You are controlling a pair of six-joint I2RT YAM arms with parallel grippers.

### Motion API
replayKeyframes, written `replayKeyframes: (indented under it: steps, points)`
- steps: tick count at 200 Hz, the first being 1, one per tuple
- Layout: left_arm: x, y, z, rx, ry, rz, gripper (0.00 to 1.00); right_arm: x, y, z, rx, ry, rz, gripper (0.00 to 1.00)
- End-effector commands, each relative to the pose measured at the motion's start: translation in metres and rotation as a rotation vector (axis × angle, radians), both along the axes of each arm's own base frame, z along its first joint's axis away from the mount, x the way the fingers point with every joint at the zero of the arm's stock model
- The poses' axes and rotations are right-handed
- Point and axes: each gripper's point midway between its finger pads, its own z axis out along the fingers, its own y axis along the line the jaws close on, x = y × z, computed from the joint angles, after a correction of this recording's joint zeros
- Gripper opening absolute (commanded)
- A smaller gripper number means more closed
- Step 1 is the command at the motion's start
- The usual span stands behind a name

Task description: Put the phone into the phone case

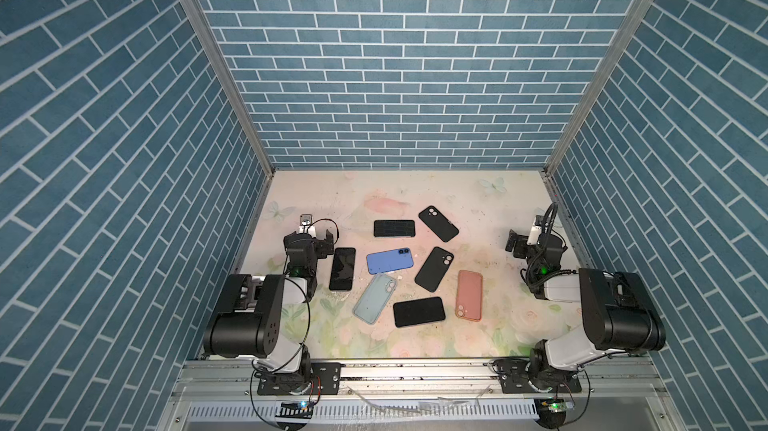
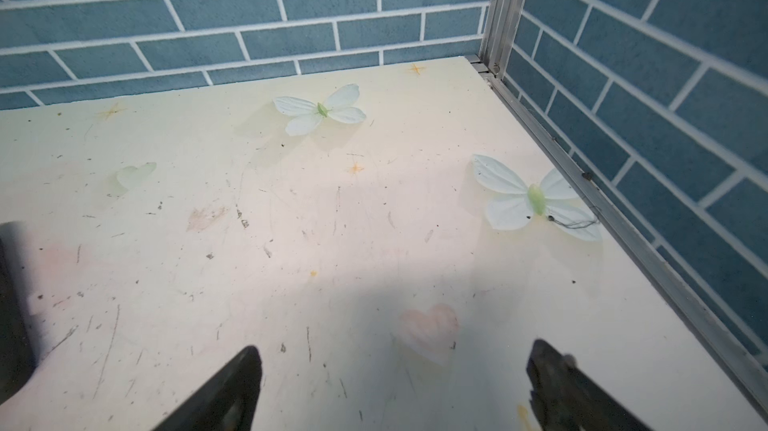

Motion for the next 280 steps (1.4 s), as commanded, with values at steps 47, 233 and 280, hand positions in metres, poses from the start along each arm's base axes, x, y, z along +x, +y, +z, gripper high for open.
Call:
replayKeyframes:
  steps: [47, 233, 280]
  points:
    - [0.002, 0.000, 0.004, 0.008, -0.014, 0.005, 1.00, 0.003, 0.002, 0.003, -0.029, -0.007, 0.032, 0.99]
    - [-0.006, 0.007, 0.110, -0.002, -0.077, 0.045, 1.00, -0.019, -0.007, 0.098, 0.062, -0.152, -0.063, 0.99]
    - [-0.015, -0.002, 0.230, -0.342, -0.142, 0.032, 0.99, -0.038, 0.004, 0.194, 0.628, -0.408, -0.091, 0.99]
